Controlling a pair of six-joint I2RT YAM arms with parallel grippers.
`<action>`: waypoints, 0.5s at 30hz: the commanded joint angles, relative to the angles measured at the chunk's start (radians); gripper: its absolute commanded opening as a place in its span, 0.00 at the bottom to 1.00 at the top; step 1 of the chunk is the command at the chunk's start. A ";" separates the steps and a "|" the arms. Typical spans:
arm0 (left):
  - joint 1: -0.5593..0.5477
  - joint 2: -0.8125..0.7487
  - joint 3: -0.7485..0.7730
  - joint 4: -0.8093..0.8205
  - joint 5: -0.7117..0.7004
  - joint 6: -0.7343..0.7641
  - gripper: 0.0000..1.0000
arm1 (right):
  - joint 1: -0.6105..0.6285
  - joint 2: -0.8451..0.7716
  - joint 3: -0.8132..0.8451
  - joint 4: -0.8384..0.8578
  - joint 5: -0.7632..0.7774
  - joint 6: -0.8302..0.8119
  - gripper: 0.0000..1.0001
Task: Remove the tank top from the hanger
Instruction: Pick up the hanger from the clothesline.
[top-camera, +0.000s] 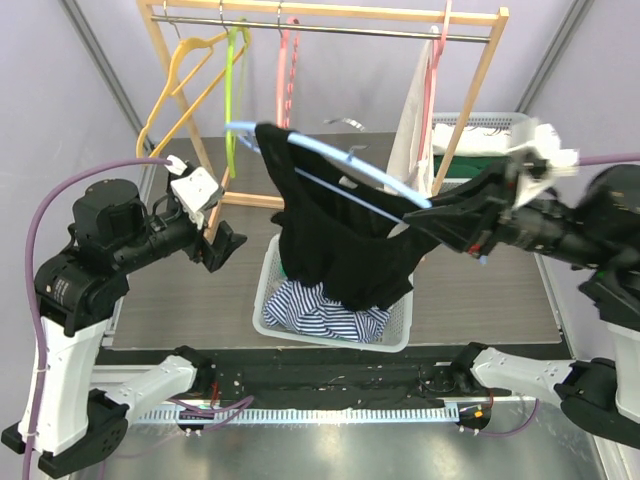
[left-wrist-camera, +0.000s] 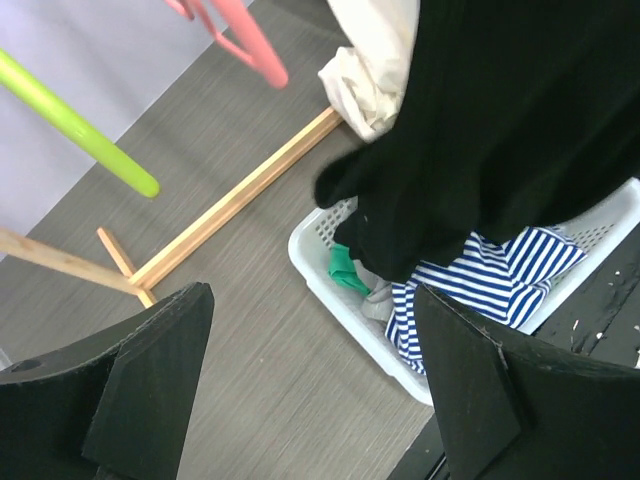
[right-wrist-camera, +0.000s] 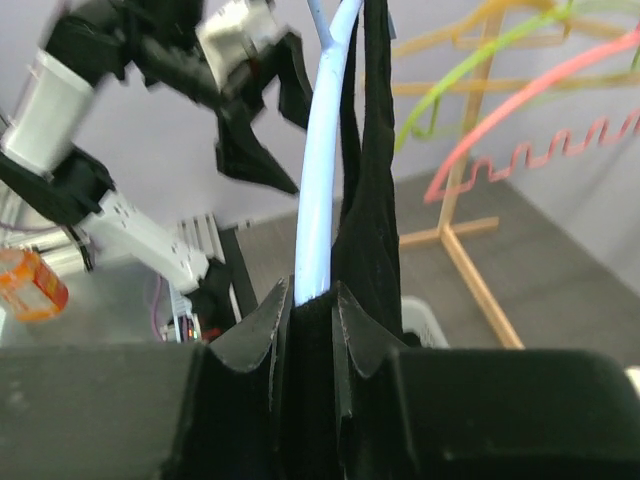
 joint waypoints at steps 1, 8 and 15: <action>0.006 -0.018 -0.014 0.024 -0.042 0.019 0.86 | 0.004 -0.006 -0.140 -0.076 0.049 -0.054 0.01; 0.006 -0.089 -0.124 -0.100 0.080 0.123 0.88 | 0.004 -0.031 -0.256 -0.118 -0.021 -0.099 0.01; 0.006 -0.034 -0.106 -0.156 0.409 0.182 0.98 | 0.004 0.006 -0.252 -0.152 -0.090 -0.142 0.01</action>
